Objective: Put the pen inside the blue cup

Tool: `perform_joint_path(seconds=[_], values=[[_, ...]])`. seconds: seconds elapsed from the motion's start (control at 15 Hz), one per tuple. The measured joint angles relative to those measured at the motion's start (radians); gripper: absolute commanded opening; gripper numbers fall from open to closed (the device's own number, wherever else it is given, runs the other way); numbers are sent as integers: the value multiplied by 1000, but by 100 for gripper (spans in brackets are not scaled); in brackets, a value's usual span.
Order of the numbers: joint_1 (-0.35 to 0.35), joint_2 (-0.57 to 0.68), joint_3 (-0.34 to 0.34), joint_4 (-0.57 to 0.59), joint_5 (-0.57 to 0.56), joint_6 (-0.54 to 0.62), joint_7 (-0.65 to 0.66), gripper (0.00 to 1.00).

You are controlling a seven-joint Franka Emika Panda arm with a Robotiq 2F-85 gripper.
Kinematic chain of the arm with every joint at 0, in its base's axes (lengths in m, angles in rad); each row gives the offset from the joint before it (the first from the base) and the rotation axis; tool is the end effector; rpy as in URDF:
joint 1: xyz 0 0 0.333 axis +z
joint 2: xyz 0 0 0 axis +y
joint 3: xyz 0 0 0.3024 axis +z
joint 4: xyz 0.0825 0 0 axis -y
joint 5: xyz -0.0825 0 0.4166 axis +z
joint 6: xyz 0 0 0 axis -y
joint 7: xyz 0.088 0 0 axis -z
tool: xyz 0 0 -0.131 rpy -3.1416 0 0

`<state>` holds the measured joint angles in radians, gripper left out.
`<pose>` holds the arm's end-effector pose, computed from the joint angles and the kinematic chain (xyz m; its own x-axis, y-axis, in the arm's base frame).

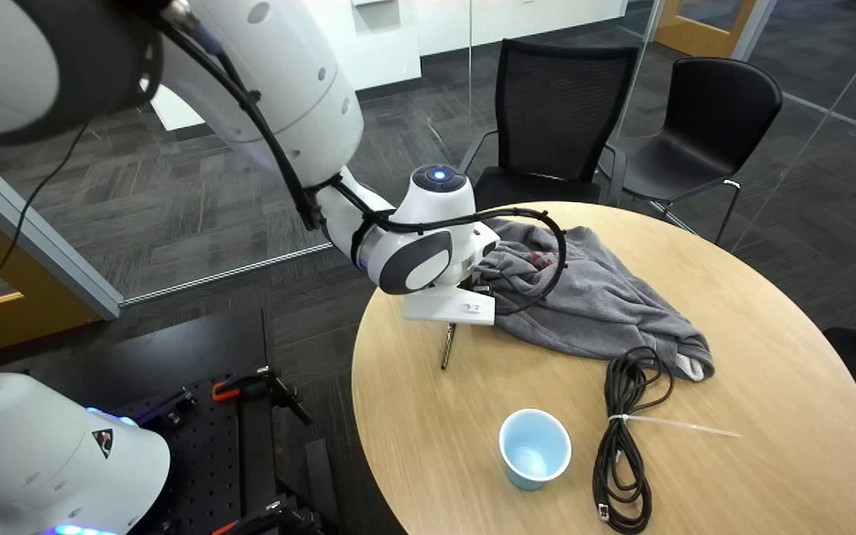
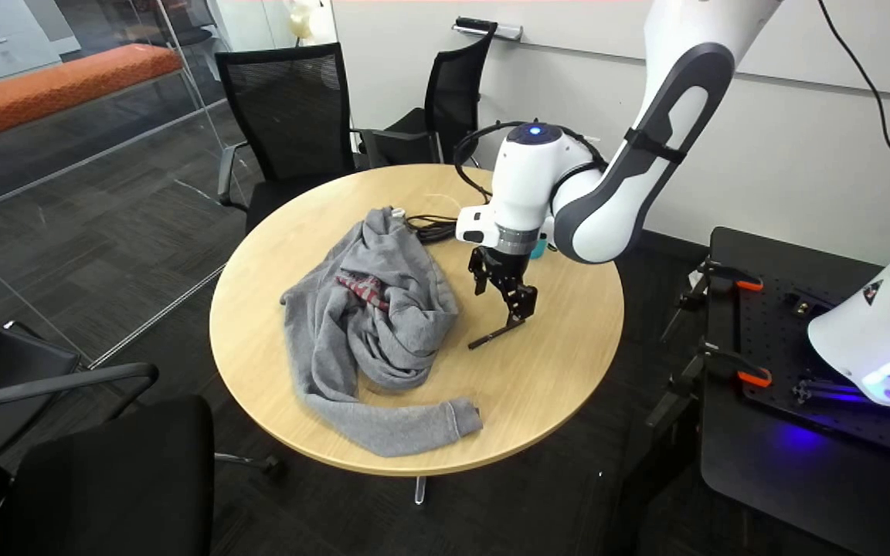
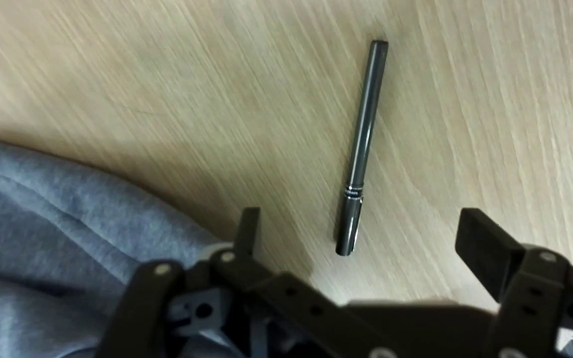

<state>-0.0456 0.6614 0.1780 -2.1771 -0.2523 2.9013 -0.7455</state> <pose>0.5437 0.0991 0.0298 0.4685 0.8795 0.0839 0.8805 -0.4726 0.0374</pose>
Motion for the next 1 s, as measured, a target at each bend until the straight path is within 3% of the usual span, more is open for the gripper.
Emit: perform_joint_path(seconds=[0.6, 0.67, 0.73, 1.0], values=[[-13, 136, 12, 89, -1, 0, 0, 100], [-13, 144, 13, 95, -1, 0, 0, 96], [-14, 151, 14, 101, -1, 0, 0, 82], [-16, 171, 19, 119, -2, 0, 0, 67]])
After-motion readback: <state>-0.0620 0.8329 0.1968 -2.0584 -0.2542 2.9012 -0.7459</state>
